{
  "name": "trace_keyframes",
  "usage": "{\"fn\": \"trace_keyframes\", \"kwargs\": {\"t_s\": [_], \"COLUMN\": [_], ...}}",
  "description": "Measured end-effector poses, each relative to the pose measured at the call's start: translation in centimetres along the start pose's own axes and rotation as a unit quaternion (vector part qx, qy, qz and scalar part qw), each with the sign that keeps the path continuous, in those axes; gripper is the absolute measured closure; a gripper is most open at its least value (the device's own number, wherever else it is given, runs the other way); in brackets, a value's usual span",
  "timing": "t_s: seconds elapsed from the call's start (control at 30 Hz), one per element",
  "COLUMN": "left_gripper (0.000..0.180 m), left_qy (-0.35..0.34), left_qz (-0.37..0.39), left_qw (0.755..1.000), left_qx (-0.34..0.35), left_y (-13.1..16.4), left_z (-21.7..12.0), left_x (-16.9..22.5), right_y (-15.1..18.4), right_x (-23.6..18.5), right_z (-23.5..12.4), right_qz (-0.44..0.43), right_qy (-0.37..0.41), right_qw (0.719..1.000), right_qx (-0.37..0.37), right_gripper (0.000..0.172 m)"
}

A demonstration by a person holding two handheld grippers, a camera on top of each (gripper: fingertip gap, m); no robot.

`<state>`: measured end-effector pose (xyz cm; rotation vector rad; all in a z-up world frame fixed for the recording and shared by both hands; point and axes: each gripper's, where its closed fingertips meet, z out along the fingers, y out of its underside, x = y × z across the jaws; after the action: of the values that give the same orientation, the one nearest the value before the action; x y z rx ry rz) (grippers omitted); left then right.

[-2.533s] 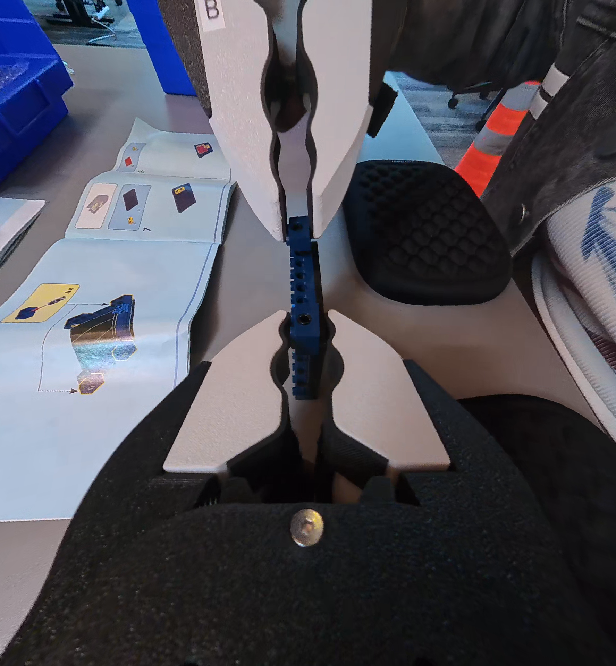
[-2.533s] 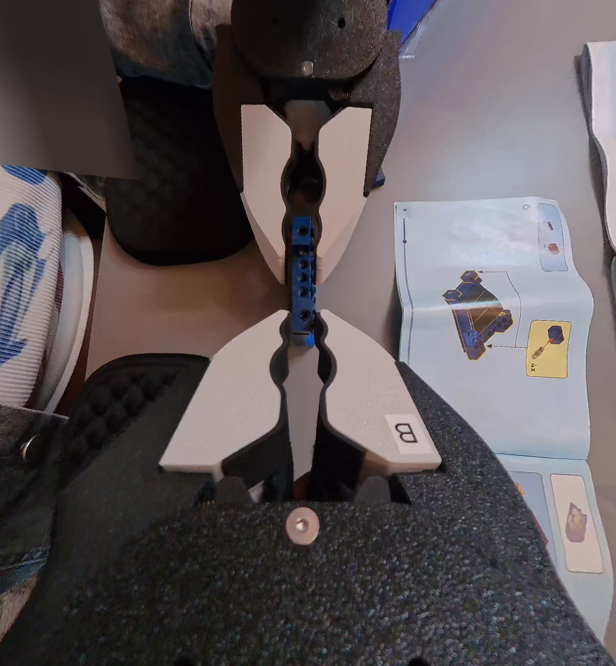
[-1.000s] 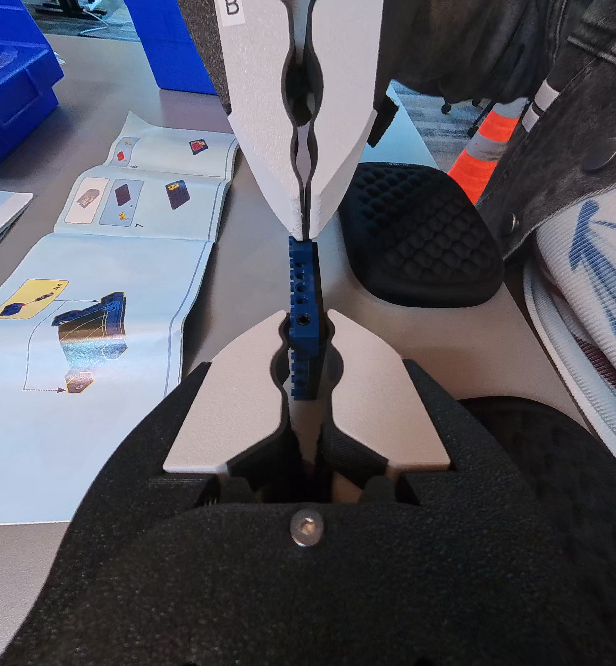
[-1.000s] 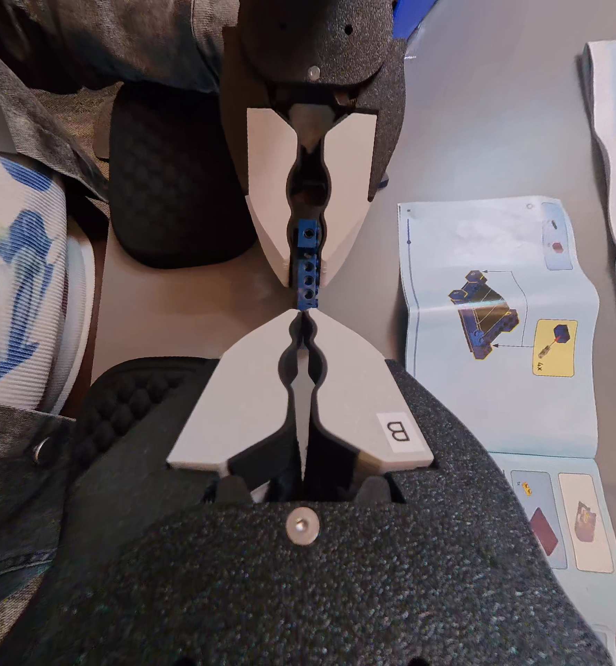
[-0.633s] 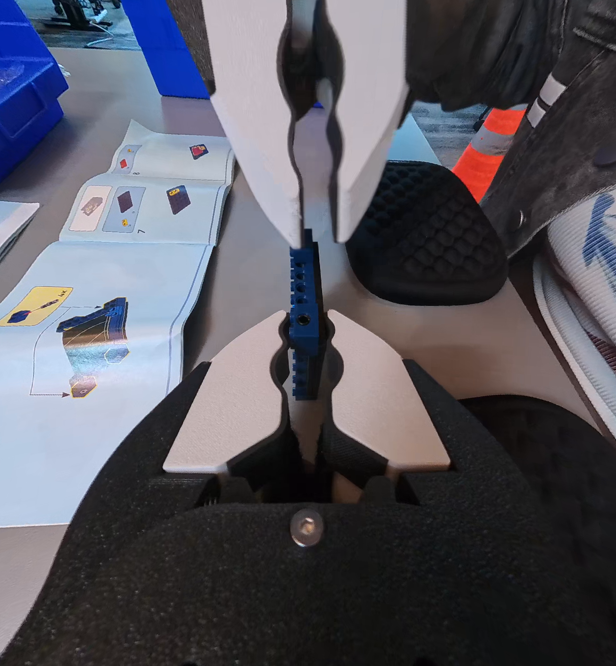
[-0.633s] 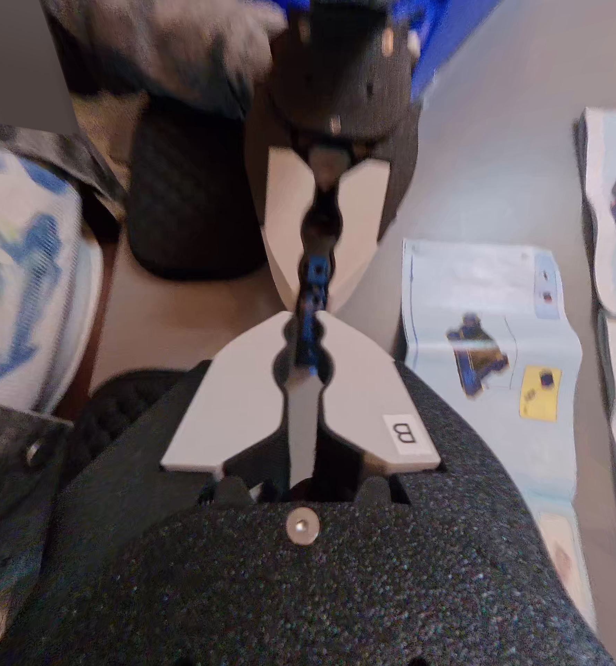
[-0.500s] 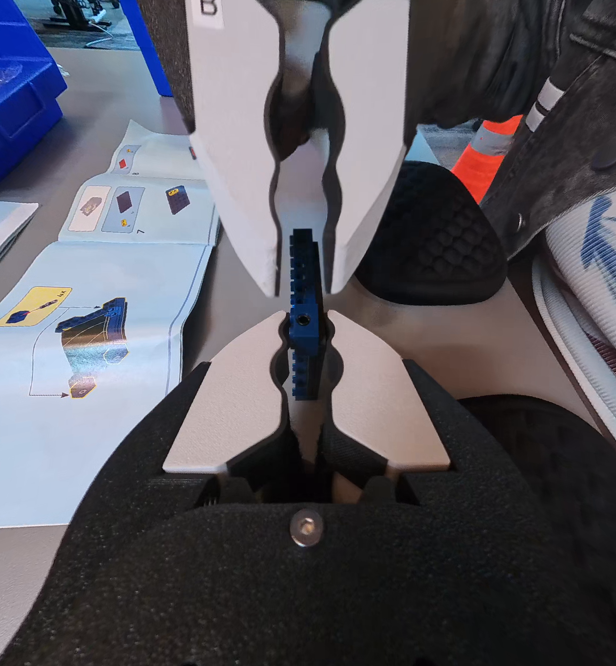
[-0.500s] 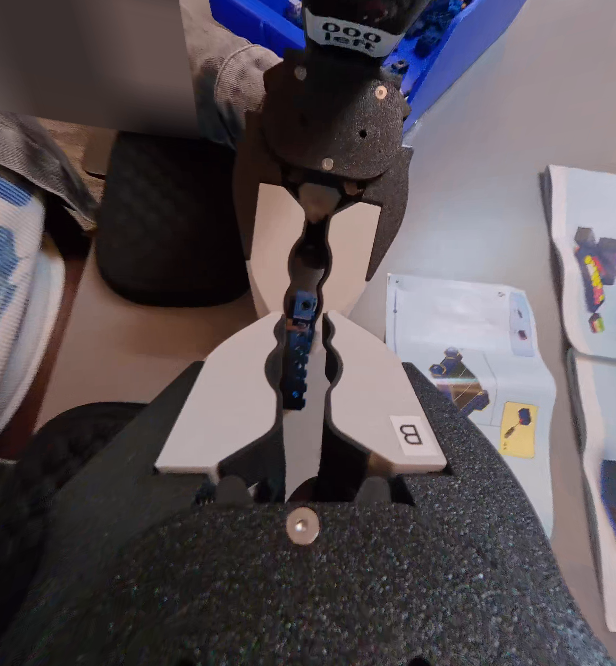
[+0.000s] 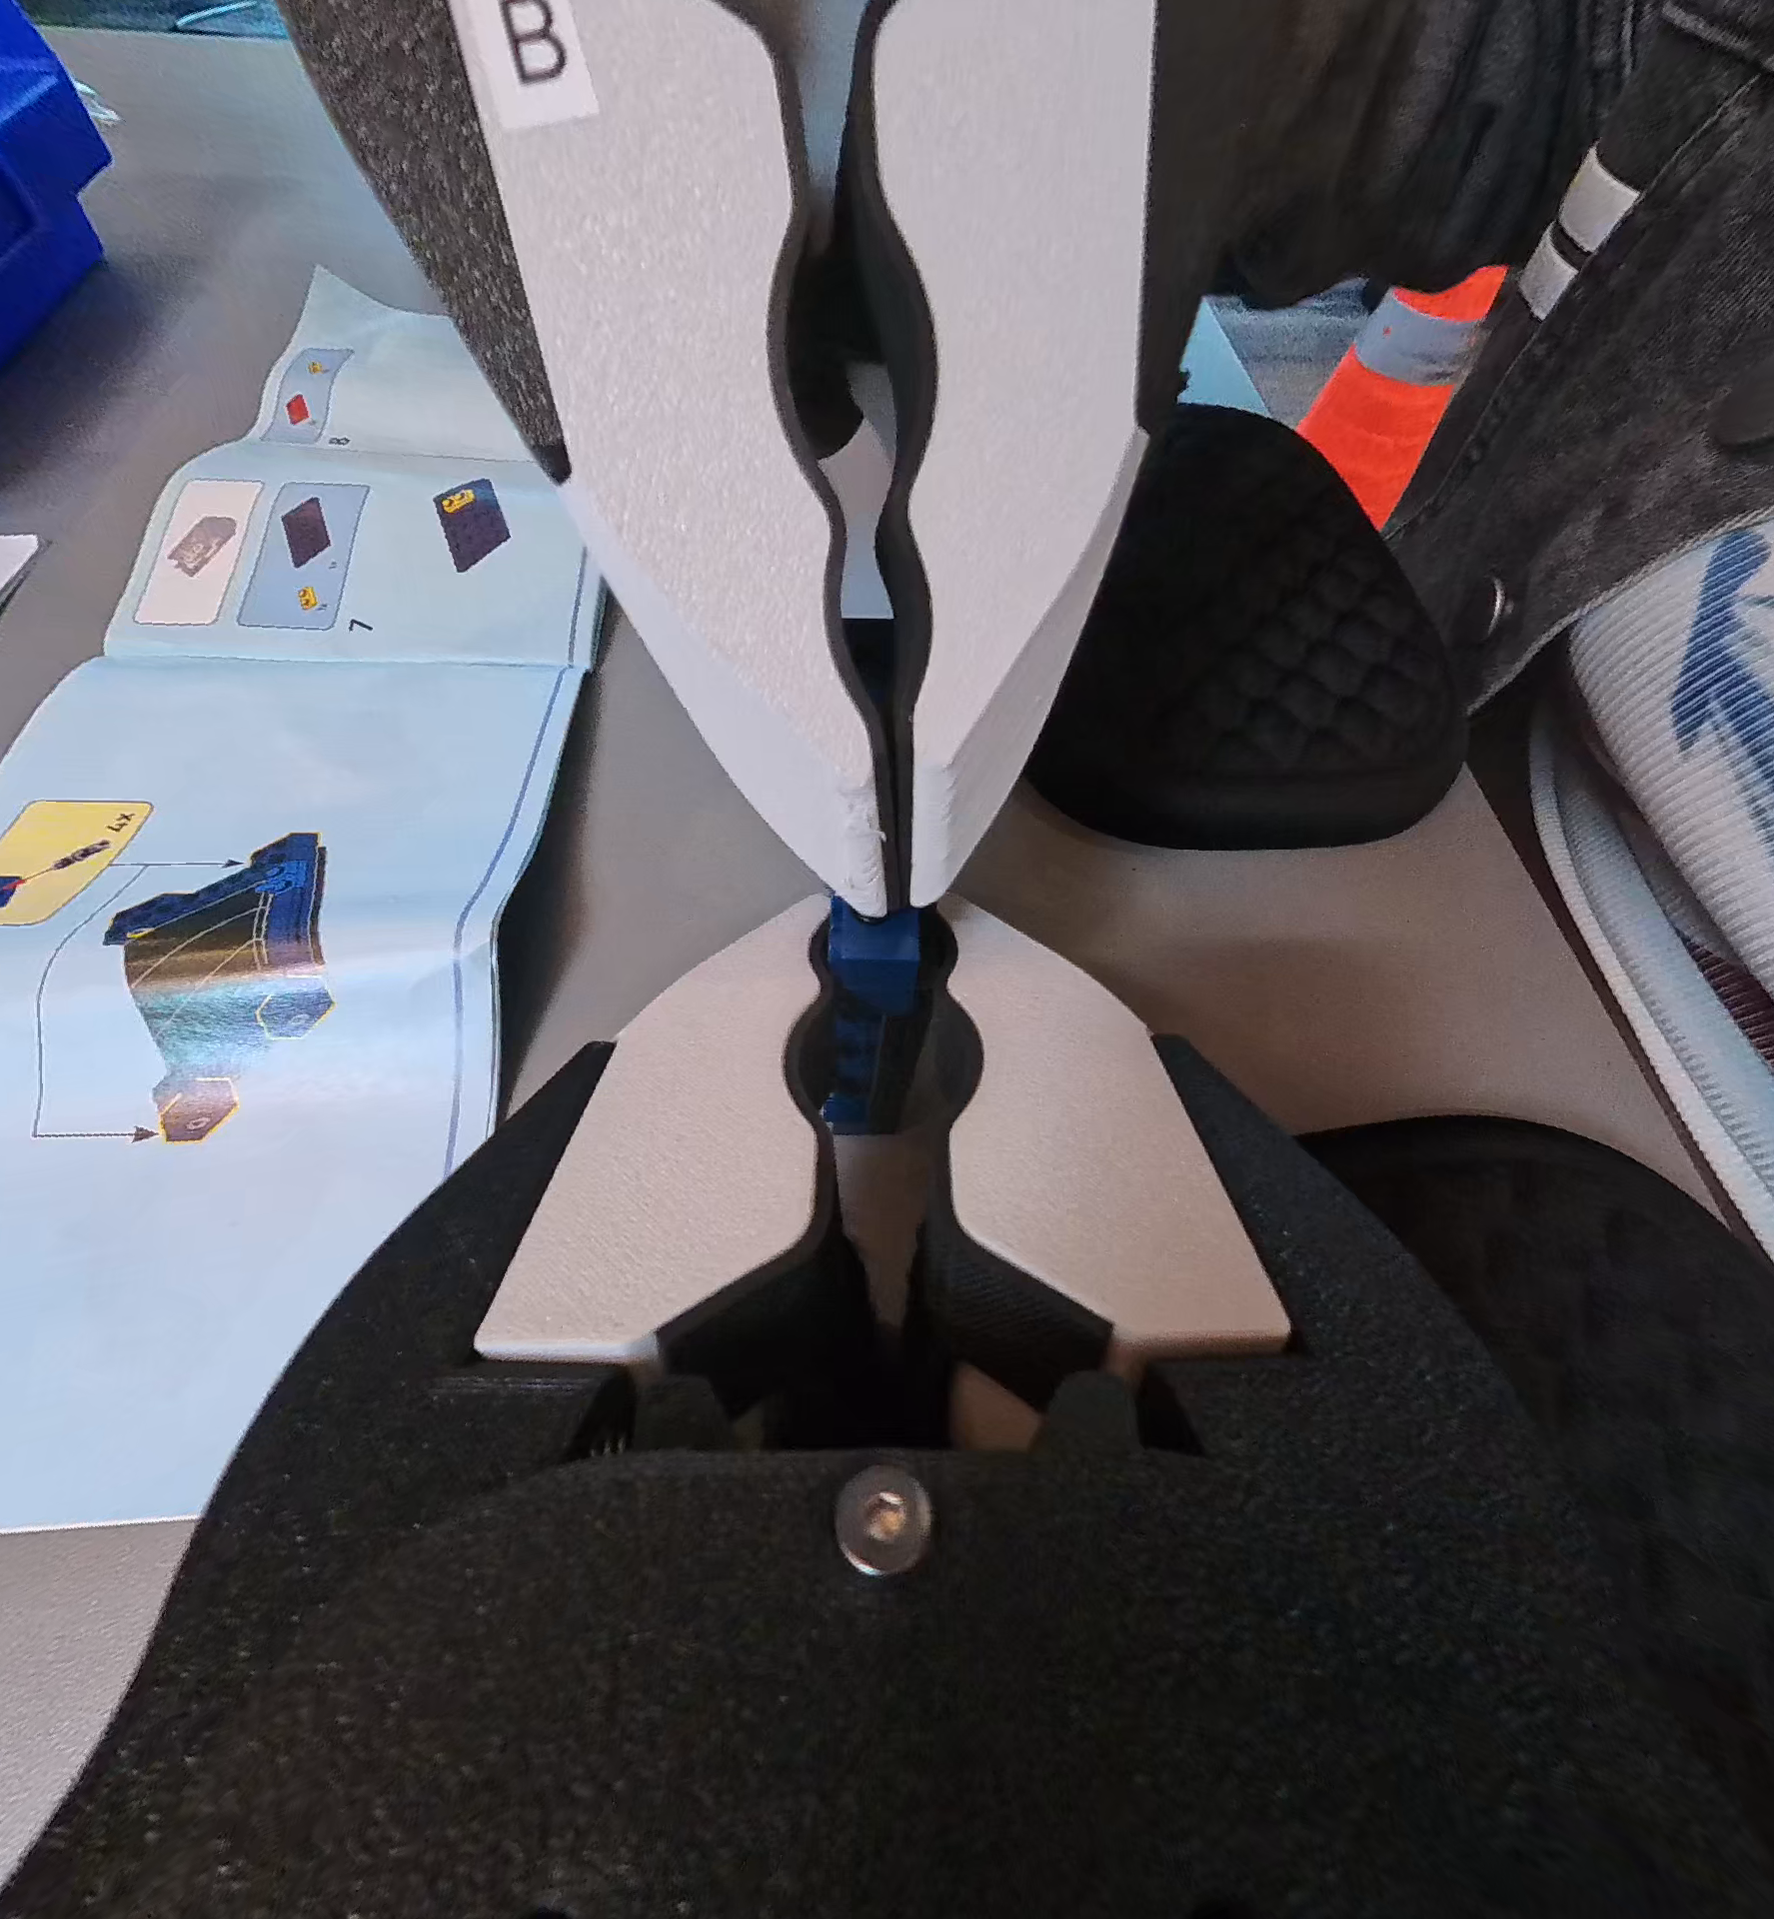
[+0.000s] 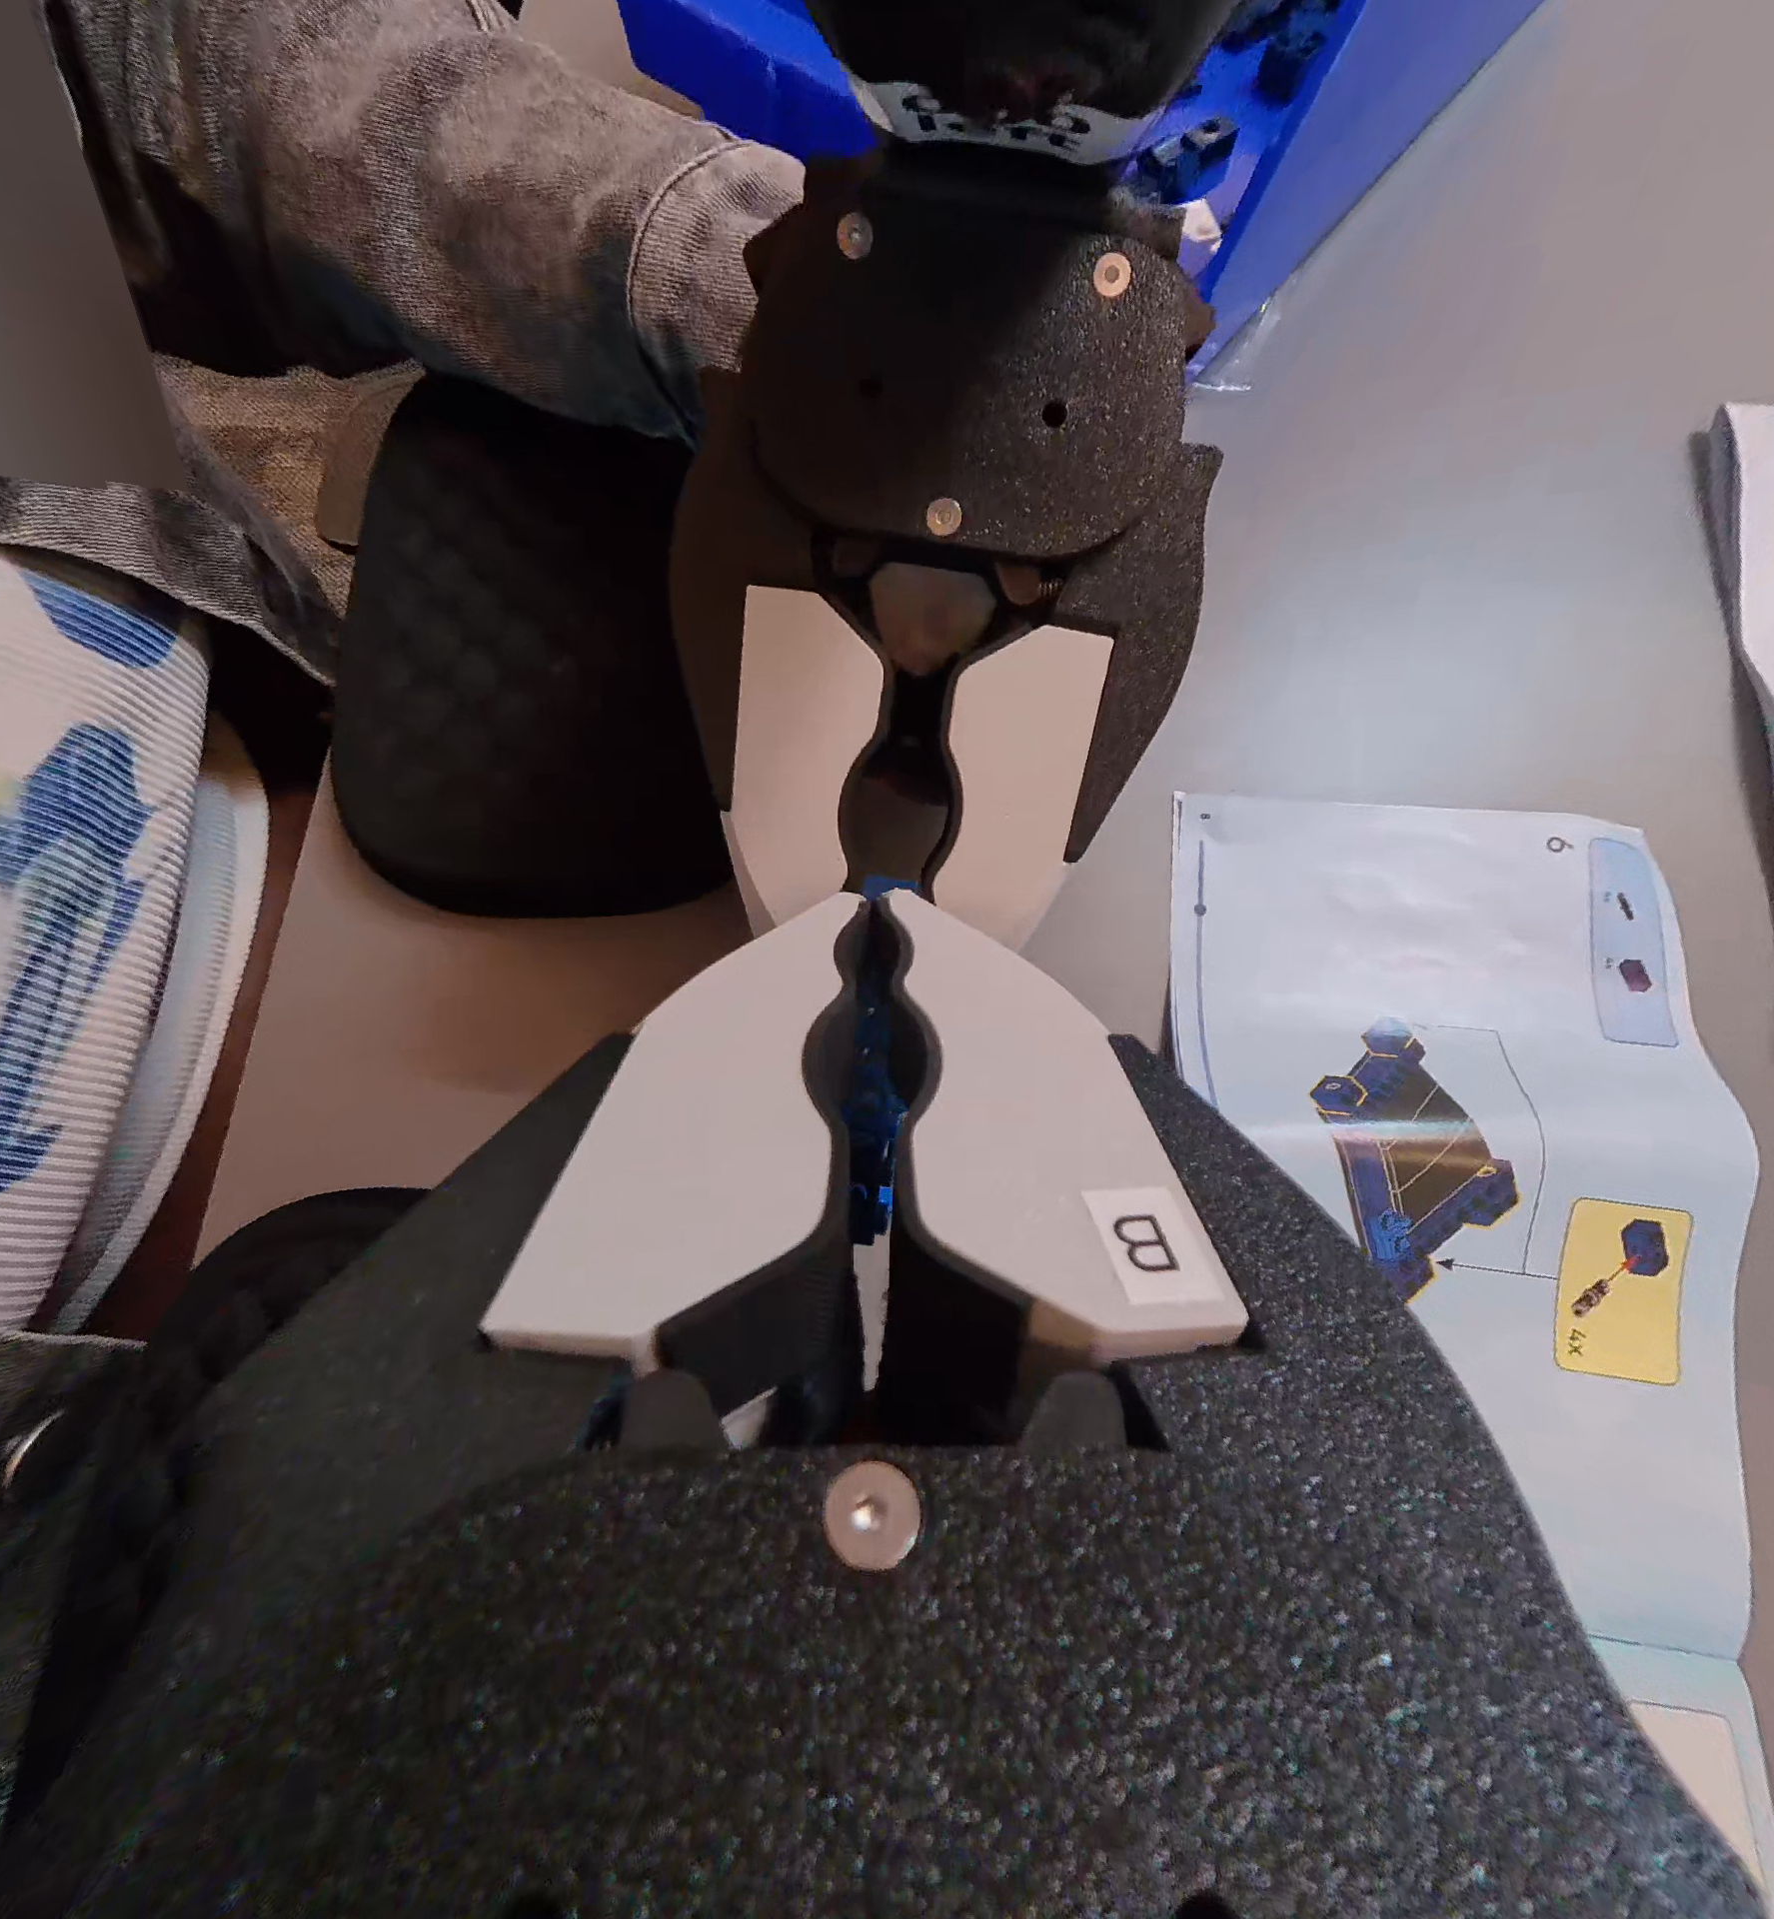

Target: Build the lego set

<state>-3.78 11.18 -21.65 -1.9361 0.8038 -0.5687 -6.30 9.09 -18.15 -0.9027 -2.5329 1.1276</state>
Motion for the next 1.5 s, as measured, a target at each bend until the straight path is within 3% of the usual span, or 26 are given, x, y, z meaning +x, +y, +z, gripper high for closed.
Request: {"fn": "trace_keyframes", "kwargs": {"t_s": [0.43,0.53,0.6,1.0,1.5], "left_gripper": [0.168,0.168,0.168,0.169,0.168], "left_qy": [0.000,0.001,0.002,0.003,-0.010], "left_qz": [0.007,0.002,0.002,0.002,0.001], "left_qw": [1.000,1.000,1.000,1.000,1.000], "left_qx": [0.000,0.000,0.000,-0.001,0.000], "left_y": [0.0,0.0,0.0,0.0,0.0], "left_z": [0.0,0.0,0.0,-0.1,-0.1], "left_x": [0.2,0.1,0.1,0.2,0.0], "right_y": [-0.1,-0.6,-0.2,0.4,0.5], "right_x": [-0.3,-0.3,0.1,0.0,0.3], "right_z": [-0.1,-0.3,-0.1,0.5,0.6], "right_qz": [-0.068,-0.053,-0.063,-0.067,0.006], "right_qy": [-0.028,-0.012,0.014,-0.005,0.038], "right_qw": [0.997,0.998,0.998,0.998,0.999], "right_qx": [-0.023,0.008,0.006,-0.007,-0.012], "right_gripper": [0.172,0.151,0.152,0.159,0.160]}}
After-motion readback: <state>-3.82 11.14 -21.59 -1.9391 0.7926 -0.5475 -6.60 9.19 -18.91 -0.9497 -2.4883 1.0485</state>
